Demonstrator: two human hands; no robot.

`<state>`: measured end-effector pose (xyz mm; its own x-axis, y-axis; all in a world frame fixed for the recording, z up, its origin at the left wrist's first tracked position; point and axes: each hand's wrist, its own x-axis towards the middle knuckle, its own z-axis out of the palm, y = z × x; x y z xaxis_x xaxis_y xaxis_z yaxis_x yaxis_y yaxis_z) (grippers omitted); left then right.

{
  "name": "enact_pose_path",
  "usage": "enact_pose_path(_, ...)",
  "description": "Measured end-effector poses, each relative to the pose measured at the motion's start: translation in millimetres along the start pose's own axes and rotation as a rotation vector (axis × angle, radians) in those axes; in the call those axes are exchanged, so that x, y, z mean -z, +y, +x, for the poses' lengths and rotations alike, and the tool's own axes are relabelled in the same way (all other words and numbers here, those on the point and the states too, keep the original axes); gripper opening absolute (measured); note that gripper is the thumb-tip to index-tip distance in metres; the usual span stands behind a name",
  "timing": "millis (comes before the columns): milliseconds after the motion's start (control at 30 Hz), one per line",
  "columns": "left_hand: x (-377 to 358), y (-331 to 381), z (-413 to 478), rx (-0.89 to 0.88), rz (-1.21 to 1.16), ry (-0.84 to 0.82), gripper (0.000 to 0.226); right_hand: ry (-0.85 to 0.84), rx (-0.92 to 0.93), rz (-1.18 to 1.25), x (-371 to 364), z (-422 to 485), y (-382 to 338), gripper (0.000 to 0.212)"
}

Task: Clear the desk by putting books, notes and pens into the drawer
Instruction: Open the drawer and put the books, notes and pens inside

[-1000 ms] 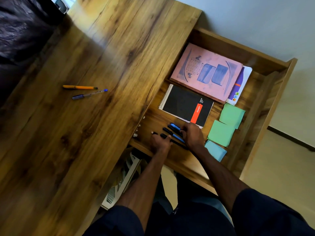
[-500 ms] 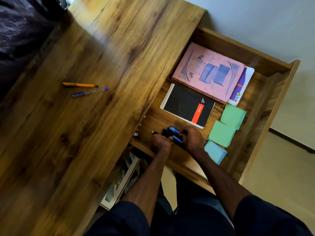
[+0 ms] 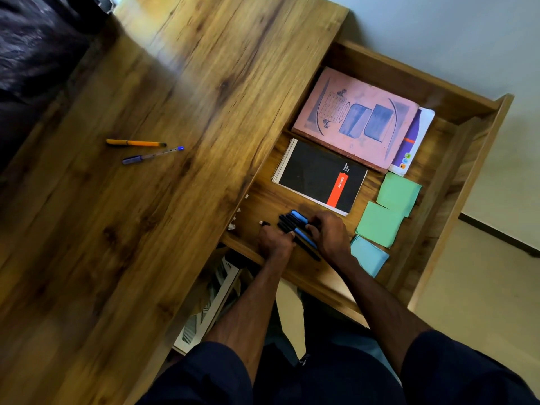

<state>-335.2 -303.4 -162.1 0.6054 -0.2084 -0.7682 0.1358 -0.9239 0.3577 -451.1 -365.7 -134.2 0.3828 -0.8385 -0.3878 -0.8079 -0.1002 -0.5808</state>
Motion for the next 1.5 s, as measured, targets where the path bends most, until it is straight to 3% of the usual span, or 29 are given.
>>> enact_pose_path(200,-10.9,-13.6,1.5,-0.136,0.227,0.080,0.042,0.004,0.016,-0.035,-6.3,-0.4,10.9,0.008)
enact_pose_path(433,20.4,5.8,-35.3,-0.253,0.182,0.061,0.024,0.087,0.040,-0.003,-5.4,-8.2,2.6,0.013)
enact_pose_path(767,123.2,59.5,-66.8,-0.808,0.237,0.143,0.013,0.296,0.287,0.271,27.5,-6.9,-106.7,0.007)
enact_pose_path(1200,306.1,48.2,35.0,-0.615,0.206,0.455,0.008,0.045,0.520,-0.007,-44.7,66.3,-291.6,0.014)
enact_pose_path(1367,339.2,35.7,65.6,-0.534,0.143,0.499,0.009,0.009,0.563,-0.108,-73.0,113.6,-354.4,0.018)
enact_pose_path(1500,349.8,30.5,86.5,-0.570,0.073,0.518,0.010,-0.074,0.580,-0.240,-99.5,141.1,-387.4,0.018)
